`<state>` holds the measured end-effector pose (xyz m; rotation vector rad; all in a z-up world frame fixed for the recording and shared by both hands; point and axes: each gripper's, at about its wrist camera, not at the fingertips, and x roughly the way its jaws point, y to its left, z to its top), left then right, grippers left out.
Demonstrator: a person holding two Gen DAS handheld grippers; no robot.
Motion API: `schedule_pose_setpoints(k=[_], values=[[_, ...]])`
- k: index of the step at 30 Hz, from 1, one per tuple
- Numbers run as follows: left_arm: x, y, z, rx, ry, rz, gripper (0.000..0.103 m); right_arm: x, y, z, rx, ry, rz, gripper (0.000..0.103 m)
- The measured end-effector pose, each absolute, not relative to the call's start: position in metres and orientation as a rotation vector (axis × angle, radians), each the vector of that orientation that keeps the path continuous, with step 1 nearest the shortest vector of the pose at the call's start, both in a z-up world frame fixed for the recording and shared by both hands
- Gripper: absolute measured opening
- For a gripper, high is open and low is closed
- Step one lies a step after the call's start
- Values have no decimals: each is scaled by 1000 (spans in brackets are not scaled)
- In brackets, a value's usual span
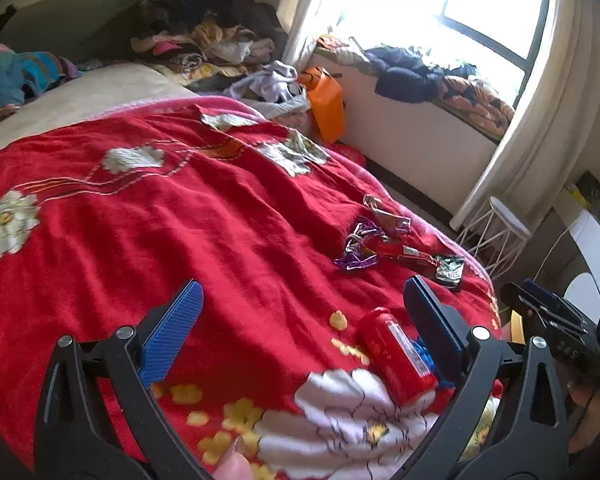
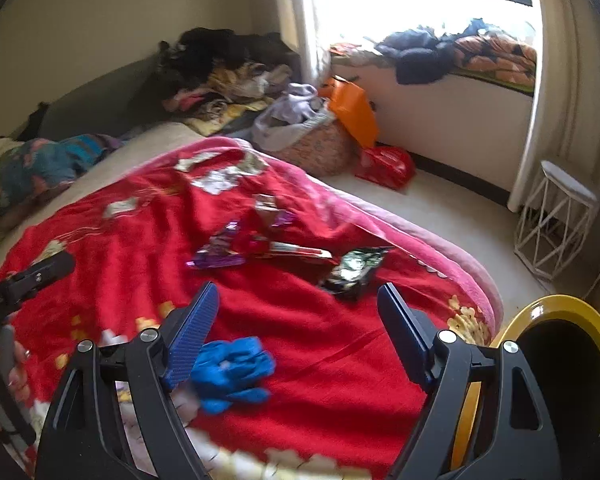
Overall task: Collect trash
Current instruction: 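Move both tools back over the wrappers on the bedspread, then grasp the purple wrapper with the left tool while the right tool grasps the green snack packet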
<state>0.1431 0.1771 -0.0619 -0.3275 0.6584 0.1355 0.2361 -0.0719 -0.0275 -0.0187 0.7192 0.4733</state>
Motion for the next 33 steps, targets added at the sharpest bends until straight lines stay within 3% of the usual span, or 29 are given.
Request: schedule_pose_setpoints(k=[4, 9, 13, 18, 23, 28, 33], values=[[174, 169, -73, -301, 701, 102, 92, 261, -78, -42, 18, 757, 436, 74], [211, 163, -87, -284, 763, 50, 80, 290, -84, -63, 75, 822, 405, 64], [239, 163, -103, -296, 822, 18, 68, 313, -86, -81, 136, 888, 387, 50], [261, 158, -116, -292, 870, -3, 53, 332, -87, -100, 198, 949, 374, 40], [275, 154, -126, -293, 900, -16, 42, 337, -85, -106, 215, 973, 391, 18], [280, 151, -135, -327, 915, -48, 21, 326, -87, -101, 177, 934, 410, 13], [271, 151, -134, -335, 898, -57, 13, 312, -96, -92, 170, 898, 410, 13]])
